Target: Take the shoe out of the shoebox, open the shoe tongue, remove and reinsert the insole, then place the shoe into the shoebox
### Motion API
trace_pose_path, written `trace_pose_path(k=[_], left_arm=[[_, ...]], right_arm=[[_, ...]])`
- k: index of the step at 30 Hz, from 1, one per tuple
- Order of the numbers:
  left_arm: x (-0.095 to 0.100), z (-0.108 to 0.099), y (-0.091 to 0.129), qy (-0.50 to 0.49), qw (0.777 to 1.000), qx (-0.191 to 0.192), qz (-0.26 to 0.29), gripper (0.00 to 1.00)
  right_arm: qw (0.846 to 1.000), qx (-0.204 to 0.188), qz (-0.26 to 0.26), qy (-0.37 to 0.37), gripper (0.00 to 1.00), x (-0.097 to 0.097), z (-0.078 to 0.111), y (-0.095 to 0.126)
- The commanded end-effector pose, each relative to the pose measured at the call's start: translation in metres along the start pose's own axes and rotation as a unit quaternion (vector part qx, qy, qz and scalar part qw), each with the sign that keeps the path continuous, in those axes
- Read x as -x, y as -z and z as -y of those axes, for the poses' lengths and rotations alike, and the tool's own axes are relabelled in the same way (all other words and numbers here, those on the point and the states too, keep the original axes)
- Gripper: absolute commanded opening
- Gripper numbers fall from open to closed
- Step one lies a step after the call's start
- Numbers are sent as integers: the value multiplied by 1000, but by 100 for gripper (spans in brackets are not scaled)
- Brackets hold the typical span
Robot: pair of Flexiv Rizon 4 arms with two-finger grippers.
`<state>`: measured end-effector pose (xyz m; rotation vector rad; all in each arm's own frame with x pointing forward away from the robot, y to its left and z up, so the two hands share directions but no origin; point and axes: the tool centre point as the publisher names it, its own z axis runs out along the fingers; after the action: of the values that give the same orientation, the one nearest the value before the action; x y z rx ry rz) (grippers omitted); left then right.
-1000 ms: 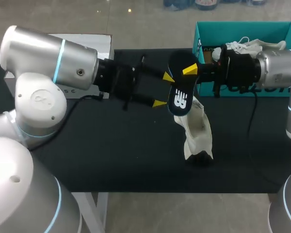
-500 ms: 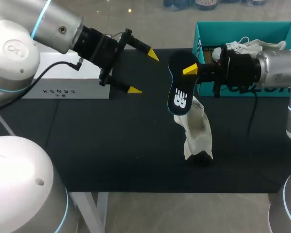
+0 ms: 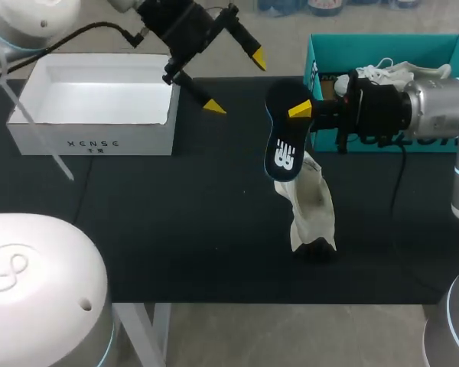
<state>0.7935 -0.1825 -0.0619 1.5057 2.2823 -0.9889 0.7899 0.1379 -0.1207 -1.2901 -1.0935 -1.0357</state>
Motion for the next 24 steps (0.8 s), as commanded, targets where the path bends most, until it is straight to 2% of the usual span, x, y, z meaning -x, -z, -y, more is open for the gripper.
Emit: trace_pose_path(k=[1, 2, 24], left_arm=[[15, 1, 2, -4, 974, 12, -226, 100], [18, 0, 3, -4, 974, 26, -223, 100], [18, 0, 3, -4, 974, 26, -223, 100]], right_arm=[[1000, 0, 0, 0, 0, 0, 0, -1], [1000, 0, 0, 0, 0, 0, 0, -1], [1000, 0, 0, 0, 0, 0, 0, -1]])
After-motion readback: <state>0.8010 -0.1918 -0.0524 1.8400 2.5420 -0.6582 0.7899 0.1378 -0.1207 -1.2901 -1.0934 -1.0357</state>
